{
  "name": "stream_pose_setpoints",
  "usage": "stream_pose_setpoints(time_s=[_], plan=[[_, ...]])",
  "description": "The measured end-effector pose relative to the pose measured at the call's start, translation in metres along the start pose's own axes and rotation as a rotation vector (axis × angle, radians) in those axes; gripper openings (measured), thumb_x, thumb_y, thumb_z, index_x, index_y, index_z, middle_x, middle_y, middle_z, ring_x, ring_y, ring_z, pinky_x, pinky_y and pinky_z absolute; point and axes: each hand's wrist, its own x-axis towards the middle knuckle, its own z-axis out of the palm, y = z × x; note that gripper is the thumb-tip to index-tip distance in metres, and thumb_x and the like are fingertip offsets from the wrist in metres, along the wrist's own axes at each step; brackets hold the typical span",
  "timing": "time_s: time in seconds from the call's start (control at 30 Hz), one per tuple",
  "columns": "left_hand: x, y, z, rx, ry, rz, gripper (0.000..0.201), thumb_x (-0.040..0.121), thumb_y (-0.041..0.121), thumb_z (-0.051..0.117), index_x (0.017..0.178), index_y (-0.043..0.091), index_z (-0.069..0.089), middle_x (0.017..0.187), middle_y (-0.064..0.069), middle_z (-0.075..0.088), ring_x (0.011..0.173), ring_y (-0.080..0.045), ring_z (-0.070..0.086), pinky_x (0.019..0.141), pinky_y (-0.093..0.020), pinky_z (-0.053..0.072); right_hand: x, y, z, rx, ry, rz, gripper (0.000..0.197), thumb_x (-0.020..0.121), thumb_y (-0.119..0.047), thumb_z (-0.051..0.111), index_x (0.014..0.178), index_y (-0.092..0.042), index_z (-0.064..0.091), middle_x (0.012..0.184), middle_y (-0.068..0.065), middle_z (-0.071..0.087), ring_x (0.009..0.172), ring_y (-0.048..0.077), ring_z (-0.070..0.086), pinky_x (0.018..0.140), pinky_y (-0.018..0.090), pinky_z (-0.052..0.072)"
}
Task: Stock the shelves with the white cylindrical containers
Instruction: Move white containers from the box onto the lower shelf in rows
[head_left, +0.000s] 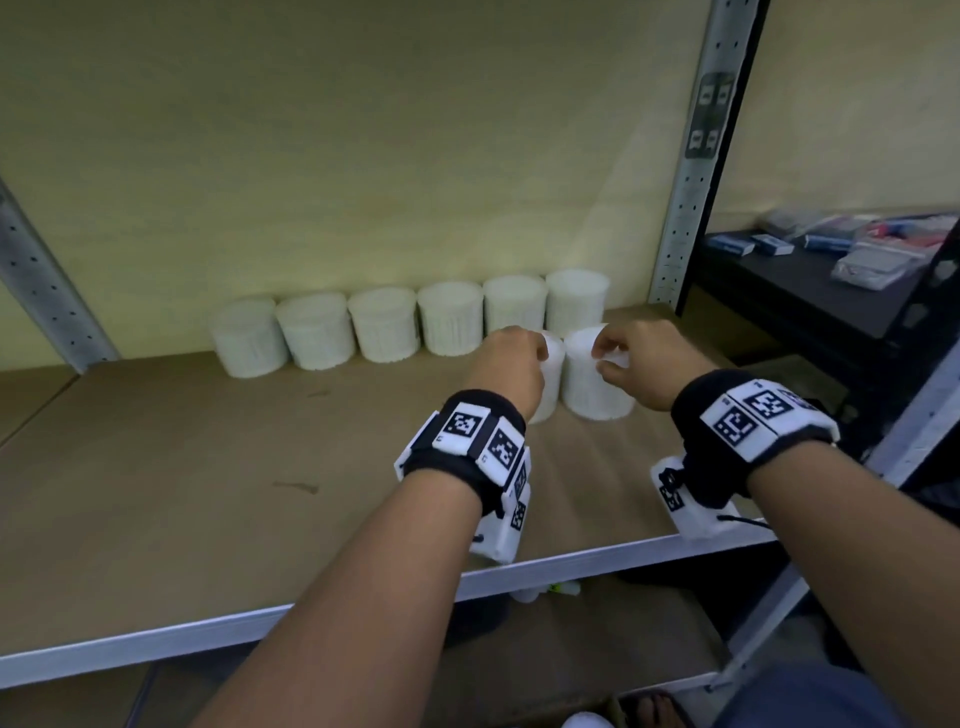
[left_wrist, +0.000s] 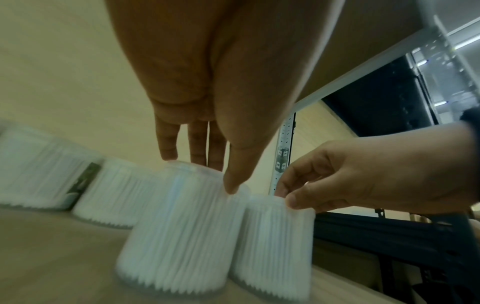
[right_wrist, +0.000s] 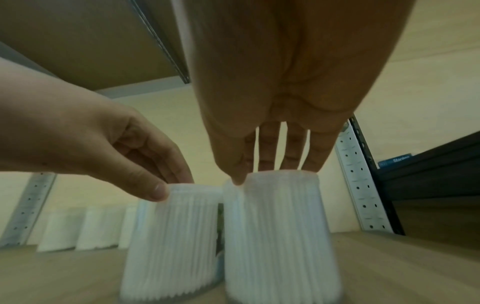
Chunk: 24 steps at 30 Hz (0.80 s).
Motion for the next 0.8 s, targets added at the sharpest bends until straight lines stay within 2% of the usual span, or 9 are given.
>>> stream_pose_setpoints(time_s=[0.13, 0.37, 0.57, 0.7, 0.8], plan=[[0.023, -0.003, 0.007, -0.014, 0.005, 0.001, 0.033, 0.089, 0.002, 0.052, 0.119, 0.012, 0.063, 0.123, -0.01, 0.061, 0.113, -0.024, 0.057, 0.09, -0.029, 0.045, 0.023, 0.009, 0.004, -0.003, 0.04, -0.008, 0.025, 0.091, -0.018, 0.058, 0.114, -0.01, 0.066, 0.12, 0.008, 0.065, 0.111, 0.023, 0.059, 0.094, 0.031, 0.046], [0.052, -0.006, 0.016, -0.008, 0.001, -0.007, 0.035, 0.09, 0.003, 0.051, 0.123, 0.011, 0.06, 0.125, -0.01, 0.059, 0.115, -0.025, 0.055, 0.093, -0.029, 0.043, 0.051, 0.015, 0.007, -0.007, 0.041, 0.007, 0.026, 0.093, -0.018, 0.055, 0.117, -0.01, 0.063, 0.125, 0.008, 0.062, 0.113, 0.025, 0.057, 0.092, 0.029, 0.043], [0.061, -0.008, 0.021, 0.015, 0.027, 0.006, 0.032, 0.09, 0.005, 0.051, 0.12, 0.012, 0.061, 0.121, -0.01, 0.06, 0.111, -0.025, 0.056, 0.087, -0.029, 0.043, 0.062, 0.018, 0.01, -0.005, 0.047, 0.006, 0.027, 0.094, -0.017, 0.054, 0.118, -0.009, 0.062, 0.125, 0.009, 0.061, 0.113, 0.026, 0.056, 0.093, 0.032, 0.044], [0.06, -0.009, 0.02, -0.004, 0.022, 0.009, 0.033, 0.091, 0.006, 0.052, 0.121, 0.011, 0.061, 0.124, -0.01, 0.06, 0.114, -0.025, 0.056, 0.092, -0.03, 0.043, 0.064, 0.02, 0.011, -0.007, 0.053, 0.0, 0.027, 0.094, -0.017, 0.054, 0.118, -0.01, 0.062, 0.125, 0.01, 0.06, 0.112, 0.027, 0.057, 0.092, 0.033, 0.044], [0.056, -0.01, 0.013, -0.035, -0.022, 0.011, 0.036, 0.091, 0.012, 0.055, 0.127, 0.01, 0.057, 0.13, -0.01, 0.058, 0.119, -0.024, 0.054, 0.098, -0.03, 0.043, 0.059, 0.02, 0.007, -0.02, -0.001, 0.0, 0.034, 0.093, -0.021, 0.056, 0.126, -0.012, 0.056, 0.132, 0.009, 0.056, 0.117, 0.026, 0.054, 0.094, 0.032, 0.043]])
